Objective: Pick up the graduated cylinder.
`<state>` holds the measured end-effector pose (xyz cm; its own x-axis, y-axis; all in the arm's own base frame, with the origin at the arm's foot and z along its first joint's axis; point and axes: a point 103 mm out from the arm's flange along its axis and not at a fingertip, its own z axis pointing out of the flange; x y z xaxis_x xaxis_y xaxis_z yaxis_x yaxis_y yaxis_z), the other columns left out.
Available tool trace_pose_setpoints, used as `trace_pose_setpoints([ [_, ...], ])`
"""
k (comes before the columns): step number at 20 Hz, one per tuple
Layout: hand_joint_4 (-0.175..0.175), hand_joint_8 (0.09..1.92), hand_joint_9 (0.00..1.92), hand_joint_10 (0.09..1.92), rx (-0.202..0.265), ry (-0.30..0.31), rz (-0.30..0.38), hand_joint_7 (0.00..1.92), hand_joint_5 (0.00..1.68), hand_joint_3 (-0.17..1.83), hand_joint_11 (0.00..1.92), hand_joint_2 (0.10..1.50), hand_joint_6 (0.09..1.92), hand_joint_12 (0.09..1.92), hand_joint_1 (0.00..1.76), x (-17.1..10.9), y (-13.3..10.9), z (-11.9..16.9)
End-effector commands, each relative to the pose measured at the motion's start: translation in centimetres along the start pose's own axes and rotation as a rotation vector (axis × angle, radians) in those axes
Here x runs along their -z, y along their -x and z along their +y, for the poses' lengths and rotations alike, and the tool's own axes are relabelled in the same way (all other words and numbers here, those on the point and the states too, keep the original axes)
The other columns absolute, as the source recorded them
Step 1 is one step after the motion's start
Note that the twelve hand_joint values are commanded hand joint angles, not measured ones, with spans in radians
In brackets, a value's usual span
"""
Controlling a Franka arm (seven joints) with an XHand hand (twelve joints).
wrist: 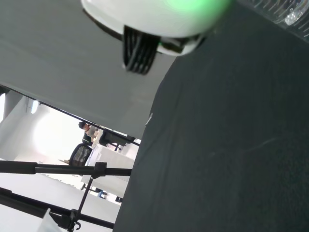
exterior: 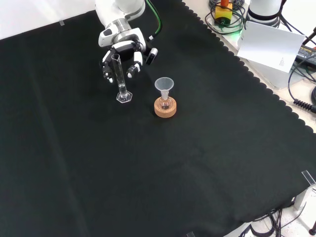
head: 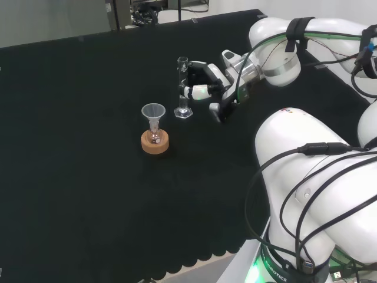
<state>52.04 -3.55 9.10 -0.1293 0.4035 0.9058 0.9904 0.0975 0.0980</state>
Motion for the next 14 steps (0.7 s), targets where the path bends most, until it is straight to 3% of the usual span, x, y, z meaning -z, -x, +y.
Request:
trace_pose_setpoints([
  [1,-0.012,0.61,0.93,0.39,0.006,-0.003,0.012,0.68,0.69,0.77,0.7,0.58,0.74,1.12,1.22,-0.27,0.09,0.14],
  [14,-0.006,0.61,0.97,0.38,-0.001,-0.016,0.034,0.71,0.72,0.78,0.76,0.63,0.76,1.1,1.24,-0.55,0.6,0.01],
])
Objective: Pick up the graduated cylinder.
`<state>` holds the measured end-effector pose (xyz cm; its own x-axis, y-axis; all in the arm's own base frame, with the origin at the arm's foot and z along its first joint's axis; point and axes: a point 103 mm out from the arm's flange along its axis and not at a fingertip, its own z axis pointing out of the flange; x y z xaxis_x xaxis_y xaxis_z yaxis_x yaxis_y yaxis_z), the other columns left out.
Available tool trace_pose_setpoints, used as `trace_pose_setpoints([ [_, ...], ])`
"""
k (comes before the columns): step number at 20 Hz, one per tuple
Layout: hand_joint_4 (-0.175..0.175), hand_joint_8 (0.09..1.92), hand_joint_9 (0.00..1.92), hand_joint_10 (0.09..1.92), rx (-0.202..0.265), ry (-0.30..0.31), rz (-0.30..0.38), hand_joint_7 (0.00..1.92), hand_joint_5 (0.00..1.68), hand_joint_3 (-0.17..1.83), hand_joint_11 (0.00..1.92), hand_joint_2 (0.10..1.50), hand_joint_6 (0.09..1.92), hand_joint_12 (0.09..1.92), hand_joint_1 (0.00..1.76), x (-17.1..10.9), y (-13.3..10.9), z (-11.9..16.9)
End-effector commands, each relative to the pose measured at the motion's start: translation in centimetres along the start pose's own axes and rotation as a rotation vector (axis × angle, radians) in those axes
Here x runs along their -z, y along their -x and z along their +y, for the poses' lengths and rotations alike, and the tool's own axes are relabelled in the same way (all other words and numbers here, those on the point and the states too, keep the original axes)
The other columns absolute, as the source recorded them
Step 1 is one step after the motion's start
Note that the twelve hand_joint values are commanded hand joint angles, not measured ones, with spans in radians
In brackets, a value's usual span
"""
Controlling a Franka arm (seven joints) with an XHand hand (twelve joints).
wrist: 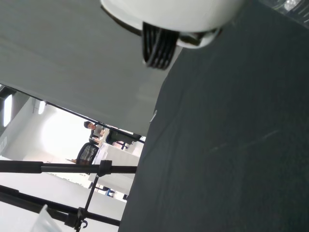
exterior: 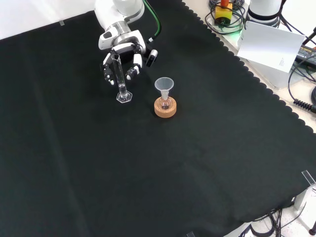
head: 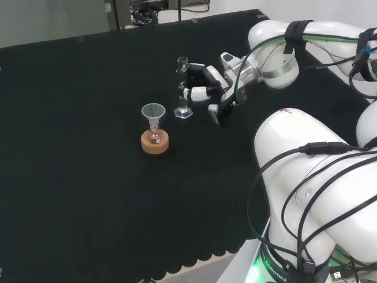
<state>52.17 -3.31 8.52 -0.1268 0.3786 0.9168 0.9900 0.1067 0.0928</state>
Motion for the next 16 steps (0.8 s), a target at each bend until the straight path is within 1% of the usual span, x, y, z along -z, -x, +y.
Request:
trace_pose_setpoints([
  [1,-0.006,0.61,0.97,0.38,0.0,-0.008,0.007,0.71,0.73,0.78,0.76,0.63,0.76,1.1,1.24,-0.09,0.14,-0.08],
  [16,-0.001,0.59,0.99,0.36,-0.009,-0.017,0.012,0.72,0.75,0.76,0.79,0.67,0.76,1.08,1.23,-0.18,0.58,0.14],
])
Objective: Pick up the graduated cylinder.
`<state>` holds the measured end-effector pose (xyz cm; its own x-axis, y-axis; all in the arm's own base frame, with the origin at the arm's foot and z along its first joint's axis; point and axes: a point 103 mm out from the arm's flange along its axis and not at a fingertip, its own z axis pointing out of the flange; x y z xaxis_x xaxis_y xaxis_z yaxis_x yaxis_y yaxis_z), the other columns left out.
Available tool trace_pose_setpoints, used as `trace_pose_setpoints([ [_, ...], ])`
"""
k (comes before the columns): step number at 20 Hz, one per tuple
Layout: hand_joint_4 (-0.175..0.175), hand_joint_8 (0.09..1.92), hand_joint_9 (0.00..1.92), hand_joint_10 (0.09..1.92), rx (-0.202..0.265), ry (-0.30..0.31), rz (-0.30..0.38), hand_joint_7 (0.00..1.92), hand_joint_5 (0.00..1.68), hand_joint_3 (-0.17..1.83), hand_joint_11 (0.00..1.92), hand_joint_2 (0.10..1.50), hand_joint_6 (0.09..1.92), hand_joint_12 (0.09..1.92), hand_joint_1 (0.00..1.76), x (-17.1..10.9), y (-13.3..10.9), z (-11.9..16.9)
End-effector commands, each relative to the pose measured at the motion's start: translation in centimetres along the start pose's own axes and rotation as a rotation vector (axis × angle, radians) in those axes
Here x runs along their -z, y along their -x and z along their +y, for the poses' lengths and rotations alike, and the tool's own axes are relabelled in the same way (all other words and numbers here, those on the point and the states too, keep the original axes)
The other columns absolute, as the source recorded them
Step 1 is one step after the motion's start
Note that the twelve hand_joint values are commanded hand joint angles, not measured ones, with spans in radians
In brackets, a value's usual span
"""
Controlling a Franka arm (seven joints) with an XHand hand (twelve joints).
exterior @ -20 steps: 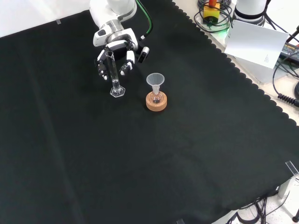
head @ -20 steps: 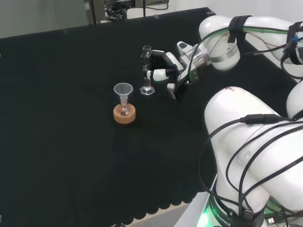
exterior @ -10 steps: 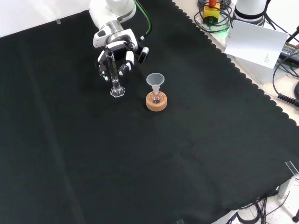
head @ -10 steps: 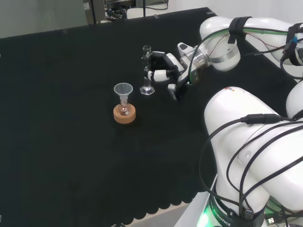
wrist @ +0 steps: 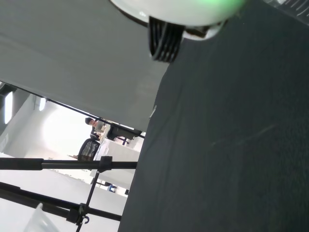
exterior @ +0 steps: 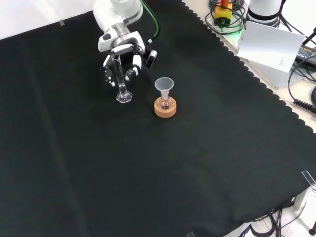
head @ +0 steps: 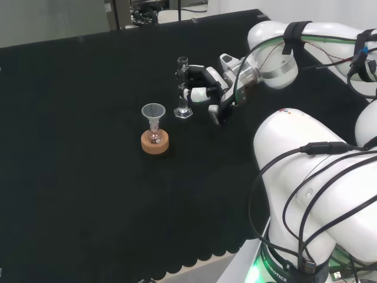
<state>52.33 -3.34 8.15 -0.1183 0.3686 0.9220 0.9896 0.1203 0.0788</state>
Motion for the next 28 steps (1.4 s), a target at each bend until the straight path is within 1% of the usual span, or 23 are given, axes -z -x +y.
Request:
trace_pose_setpoints([
  [1,0.001,0.6,0.99,0.36,-0.002,-0.001,0.0,0.72,0.76,0.76,0.79,0.68,0.76,1.08,1.23,-0.1,0.2,0.0],
  [7,0.007,0.6,1.01,0.35,-0.009,-0.014,0.006,0.74,0.78,0.73,0.81,0.71,0.75,1.07,1.22,-0.1,0.3,0.3],
  [8,0.007,0.6,1.01,0.35,-0.011,-0.012,0.007,0.74,0.79,0.73,0.81,0.71,0.74,1.07,1.22,-0.1,0.3,0.3],
  [9,0.007,0.6,1.01,0.35,-0.02,0.01,-0.02,0.74,0.79,0.73,0.81,0.71,0.74,1.07,1.22,-0.6,0.3,0.5],
  [10,0.006,0.6,1.01,0.35,-0.021,0.013,-0.026,0.74,0.79,0.73,0.81,0.71,0.74,1.07,1.23,-0.7,0.3,0.6],
  [12,0.004,0.6,1.01,0.35,-0.021,0.019,-0.017,0.75,0.79,0.72,0.83,0.72,0.74,1.06,1.23,-0.8,0.3,0.5],
  [14,0.011,0.61,1.05,0.34,-0.024,0.024,-0.018,0.79,0.84,0.71,0.89,0.74,0.71,1.02,1.23,-0.7,0.3,0.5],
  [15,-0.035,0.61,1.09,0.34,-0.029,0.034,-0.025,0.84,0.91,0.57,0.95,0.82,0.81,0.99,1.2,-0.6,0.3,0.5],
  [16,-0.093,0.75,1.14,0.33,-0.034,0.04,-0.029,0.91,0.94,0.36,1.01,0.92,0.89,0.96,1.22,-0.6,0.3,0.5],
  [17,-0.132,0.84,1.19,0.32,-0.033,0.043,-0.038,0.96,0.97,0.2,1.07,1.0,0.92,0.93,1.24,-0.4,0.2,0.5],
  [18,-0.154,0.87,1.25,0.29,-0.032,0.04,-0.074,1.01,1.0,0.11,1.11,1.04,0.92,0.89,1.25,-0.5,-0.1,0.6],
  [19,-0.166,0.87,1.3,0.26,-0.027,0.043,-0.091,1.04,1.02,0.05,1.15,1.06,0.9,0.86,1.26,-0.5,-0.3,0.7],
  [21,-0.174,0.93,1.31,0.42,-0.005,0.046,-0.113,1.01,1.07,0.01,1.18,1.05,0.83,0.82,1.35,0.2,-1.2,0.9],
  [23,-0.175,0.96,1.31,0.5,0.012,0.048,-0.137,0.98,1.09,0.0,1.18,1.04,0.81,0.8,1.39,0.8,-2.1,1.1],
  [25,-0.175,0.96,1.3,0.52,0.023,0.047,-0.143,0.98,1.09,0.0,1.18,1.03,0.81,0.8,1.39,1.6,-2.8,1.2],
  [28,-0.175,0.96,1.3,0.53,0.033,0.028,-0.162,0.98,1.09,0.0,1.19,1.03,0.8,0.8,1.4,2.5,-3.9,1.3],
])
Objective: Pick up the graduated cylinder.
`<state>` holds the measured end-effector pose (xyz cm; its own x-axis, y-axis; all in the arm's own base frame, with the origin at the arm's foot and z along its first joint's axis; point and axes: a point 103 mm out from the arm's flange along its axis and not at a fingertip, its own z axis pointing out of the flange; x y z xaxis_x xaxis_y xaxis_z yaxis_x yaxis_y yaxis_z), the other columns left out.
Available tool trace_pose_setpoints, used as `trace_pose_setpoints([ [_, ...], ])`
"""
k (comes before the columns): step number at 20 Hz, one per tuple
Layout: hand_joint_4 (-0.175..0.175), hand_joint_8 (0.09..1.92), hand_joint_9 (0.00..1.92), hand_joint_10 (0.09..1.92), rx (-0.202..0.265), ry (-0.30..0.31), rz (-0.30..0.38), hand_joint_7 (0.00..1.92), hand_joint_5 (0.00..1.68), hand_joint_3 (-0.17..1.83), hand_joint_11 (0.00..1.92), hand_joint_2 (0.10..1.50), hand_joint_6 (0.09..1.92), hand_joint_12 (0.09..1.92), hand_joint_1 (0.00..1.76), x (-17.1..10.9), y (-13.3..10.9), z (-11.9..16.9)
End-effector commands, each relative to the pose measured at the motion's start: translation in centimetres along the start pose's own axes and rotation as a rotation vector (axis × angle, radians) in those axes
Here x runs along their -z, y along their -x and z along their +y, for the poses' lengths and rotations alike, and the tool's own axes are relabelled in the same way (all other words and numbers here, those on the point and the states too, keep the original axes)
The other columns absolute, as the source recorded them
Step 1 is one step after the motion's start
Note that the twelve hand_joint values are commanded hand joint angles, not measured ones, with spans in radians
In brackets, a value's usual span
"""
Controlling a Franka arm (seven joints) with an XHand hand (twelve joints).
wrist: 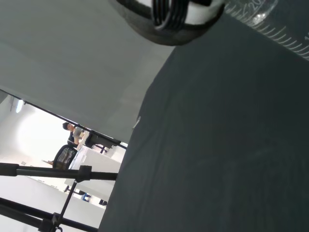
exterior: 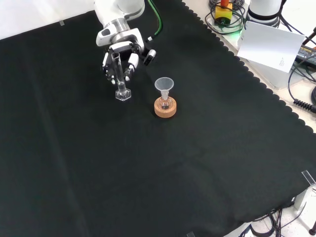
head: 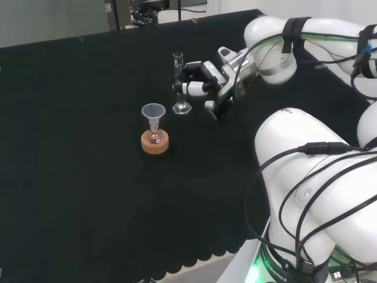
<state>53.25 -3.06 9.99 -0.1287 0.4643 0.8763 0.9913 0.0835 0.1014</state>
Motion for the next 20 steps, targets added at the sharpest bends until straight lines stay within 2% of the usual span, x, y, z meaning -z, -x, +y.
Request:
trace_pose_setpoints([
  [1,-0.175,0.96,1.3,0.53,0.032,-0.017,-0.06,0.98,1.09,0.0,1.19,1.03,0.8,0.8,1.4,2.5,-2.2,0.3],
  [6,-0.175,0.9,1.33,0.47,0.027,-0.032,-0.079,1.03,1.13,0.0,1.2,1.02,0.74,0.79,1.4,3.7,-3.4,-0.2],
  [9,-0.175,0.85,1.35,0.44,0.02,-0.06,-0.095,1.07,1.15,0.0,1.22,1.01,0.7,0.78,1.4,4.0,-4.3,-0.7],
  [18,-0.175,0.75,1.38,0.38,0.0,-0.135,-0.159,1.13,1.19,0.0,1.25,0.99,0.63,0.75,1.41,6.7,-5.9,-4.3],
  [20,-0.175,0.65,1.46,0.26,-0.005,-0.146,-0.166,1.21,1.2,0.0,1.26,1.0,0.63,0.74,1.34,7.1,-6.3,-5.1],
])
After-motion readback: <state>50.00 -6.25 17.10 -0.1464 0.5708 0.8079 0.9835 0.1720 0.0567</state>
